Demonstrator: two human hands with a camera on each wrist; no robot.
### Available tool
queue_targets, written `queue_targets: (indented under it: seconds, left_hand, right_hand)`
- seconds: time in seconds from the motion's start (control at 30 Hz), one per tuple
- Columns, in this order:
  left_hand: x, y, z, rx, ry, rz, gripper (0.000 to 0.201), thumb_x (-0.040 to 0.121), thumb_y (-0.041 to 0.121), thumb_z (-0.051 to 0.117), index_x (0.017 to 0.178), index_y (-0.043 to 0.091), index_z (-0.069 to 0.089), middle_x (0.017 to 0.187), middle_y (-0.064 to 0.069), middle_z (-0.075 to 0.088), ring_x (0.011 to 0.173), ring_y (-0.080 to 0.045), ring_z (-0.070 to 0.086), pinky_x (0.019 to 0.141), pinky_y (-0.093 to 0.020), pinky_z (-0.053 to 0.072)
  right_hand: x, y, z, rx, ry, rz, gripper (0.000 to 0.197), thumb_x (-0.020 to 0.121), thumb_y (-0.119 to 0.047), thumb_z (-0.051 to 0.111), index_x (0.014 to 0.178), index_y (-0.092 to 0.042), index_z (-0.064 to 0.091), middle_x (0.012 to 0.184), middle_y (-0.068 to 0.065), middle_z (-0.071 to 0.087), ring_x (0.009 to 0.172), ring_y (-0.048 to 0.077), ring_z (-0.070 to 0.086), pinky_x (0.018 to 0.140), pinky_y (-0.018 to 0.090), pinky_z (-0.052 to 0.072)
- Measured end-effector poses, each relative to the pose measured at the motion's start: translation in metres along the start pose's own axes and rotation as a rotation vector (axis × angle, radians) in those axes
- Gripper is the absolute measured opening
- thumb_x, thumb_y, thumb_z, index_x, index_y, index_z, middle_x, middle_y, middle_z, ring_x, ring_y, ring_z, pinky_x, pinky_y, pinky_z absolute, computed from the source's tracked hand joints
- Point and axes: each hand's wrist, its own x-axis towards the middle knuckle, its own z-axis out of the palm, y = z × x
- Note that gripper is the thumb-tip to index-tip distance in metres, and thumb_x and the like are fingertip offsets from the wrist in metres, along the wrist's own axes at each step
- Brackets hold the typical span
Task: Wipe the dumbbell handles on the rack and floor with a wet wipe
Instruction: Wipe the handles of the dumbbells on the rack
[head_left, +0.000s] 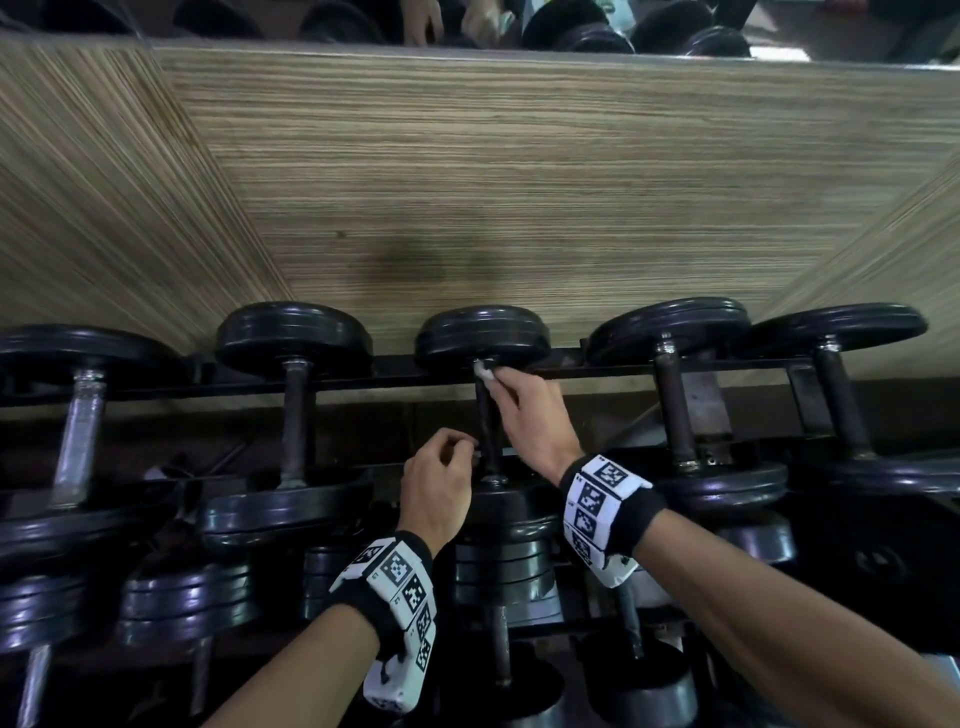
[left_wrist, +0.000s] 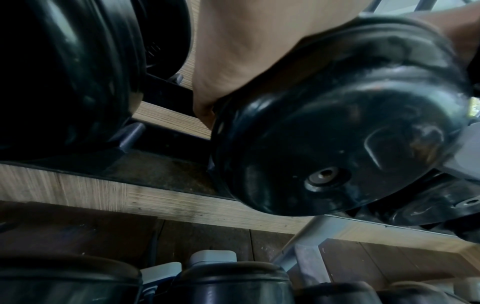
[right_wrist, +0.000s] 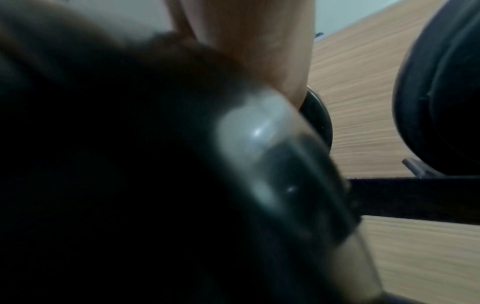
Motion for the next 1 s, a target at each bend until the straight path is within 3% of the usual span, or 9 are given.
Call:
queue_targets:
  seconds: [0.07, 0.13, 0.27, 0.37, 0.5, 0.63, 0.77, 0.87, 1.0]
  left_hand:
    - [0.001, -0.001, 0.0, 0.002, -0.005, -0.006, 0.029, 0.084, 0.041, 0.043, 0.084, 0.028, 0.069, 0.08, 0.011, 0.073, 0.084, -0.013, 0.069, 0.088, -0.045, 0.053]
    - [0.001, -0.002, 0.0, 0.008, -0.015, -0.014, 0.025, 0.089, 0.035, 0.046, 0.083, 0.028, 0.069, 0.079, 0.011, 0.073, 0.082, -0.012, 0.069, 0.087, -0.045, 0.053]
    - [0.002, -0.003, 0.0, -0.009, -0.009, -0.017, 0.024, 0.088, 0.035, 0.047, 0.082, 0.028, 0.069, 0.077, 0.01, 0.072, 0.079, -0.013, 0.069, 0.083, -0.046, 0.055]
    - [0.003, -0.005, 0.0, -0.022, -0.011, -0.02, 0.024, 0.087, 0.037, 0.046, 0.082, 0.029, 0.068, 0.075, 0.009, 0.071, 0.077, -0.014, 0.068, 0.083, -0.047, 0.055]
    - [0.003, -0.003, -0.001, -0.022, -0.027, -0.036, 0.025, 0.085, 0.042, 0.046, 0.082, 0.03, 0.068, 0.073, 0.012, 0.07, 0.077, -0.014, 0.068, 0.083, -0.047, 0.055]
    - [0.003, -0.001, -0.002, -0.038, -0.026, -0.039, 0.026, 0.082, 0.044, 0.045, 0.08, 0.031, 0.068, 0.072, 0.013, 0.07, 0.075, -0.015, 0.068, 0.081, -0.049, 0.055]
    - [0.003, -0.001, -0.001, -0.053, -0.025, -0.044, 0.028, 0.079, 0.047, 0.044, 0.08, 0.031, 0.068, 0.074, 0.012, 0.071, 0.076, -0.015, 0.069, 0.081, -0.05, 0.056]
    - [0.002, 0.0, -0.001, -0.063, -0.016, -0.048, 0.03, 0.078, 0.049, 0.044, 0.081, 0.032, 0.068, 0.072, 0.012, 0.07, 0.074, -0.014, 0.068, 0.08, -0.049, 0.056]
    - [0.002, 0.001, 0.0, -0.078, -0.016, -0.037, 0.029, 0.078, 0.048, 0.044, 0.081, 0.032, 0.068, 0.071, 0.011, 0.07, 0.073, -0.014, 0.068, 0.079, -0.049, 0.056]
  right_hand:
    - [0.001, 0.004, -0.006, 0.036, -0.036, 0.01, 0.026, 0.105, -0.022, 0.051, 0.082, -0.014, 0.062, 0.065, -0.004, 0.062, 0.059, 0.009, 0.059, 0.057, 0.026, 0.05]
    - [0.003, 0.013, -0.009, 0.177, -0.037, 0.075, 0.024, 0.105, -0.022, 0.051, 0.091, -0.007, 0.064, 0.083, 0.012, 0.069, 0.077, 0.022, 0.069, 0.067, 0.037, 0.06]
    - [0.002, 0.025, -0.009, 0.414, 0.068, 0.303, 0.025, 0.105, -0.018, 0.051, 0.1, 0.002, 0.065, 0.098, 0.026, 0.07, 0.09, 0.034, 0.073, 0.072, 0.036, 0.063]
    - [0.009, 0.032, -0.008, 0.258, -0.032, 0.39, 0.028, 0.106, -0.022, 0.049, 0.1, 0.0, 0.065, 0.096, 0.021, 0.072, 0.083, 0.024, 0.074, 0.068, 0.036, 0.062]
    - [0.02, 0.023, 0.0, 0.346, -0.187, 0.411, 0.026, 0.108, -0.019, 0.043, 0.105, -0.006, 0.065, 0.086, 0.004, 0.068, 0.077, 0.015, 0.07, 0.08, 0.043, 0.062]
    - [0.025, 0.017, 0.0, 0.406, -0.204, 0.387, 0.03, 0.108, -0.016, 0.042, 0.111, 0.001, 0.067, 0.089, 0.008, 0.068, 0.071, 0.009, 0.069, 0.075, 0.03, 0.062]
    - [0.022, 0.021, 0.001, 0.428, -0.157, 0.313, 0.031, 0.108, -0.012, 0.042, 0.1, 0.008, 0.064, 0.085, 0.016, 0.062, 0.076, 0.023, 0.063, 0.078, 0.037, 0.059]
    - [0.017, 0.021, 0.003, 0.446, -0.088, 0.264, 0.031, 0.107, -0.009, 0.042, 0.085, 0.0, 0.062, 0.073, 0.009, 0.055, 0.07, 0.022, 0.056, 0.08, 0.044, 0.056]
    - [0.011, 0.021, 0.002, 0.392, -0.005, 0.217, 0.029, 0.107, -0.015, 0.046, 0.093, 0.001, 0.065, 0.079, 0.019, 0.065, 0.072, 0.029, 0.061, 0.078, 0.049, 0.058]
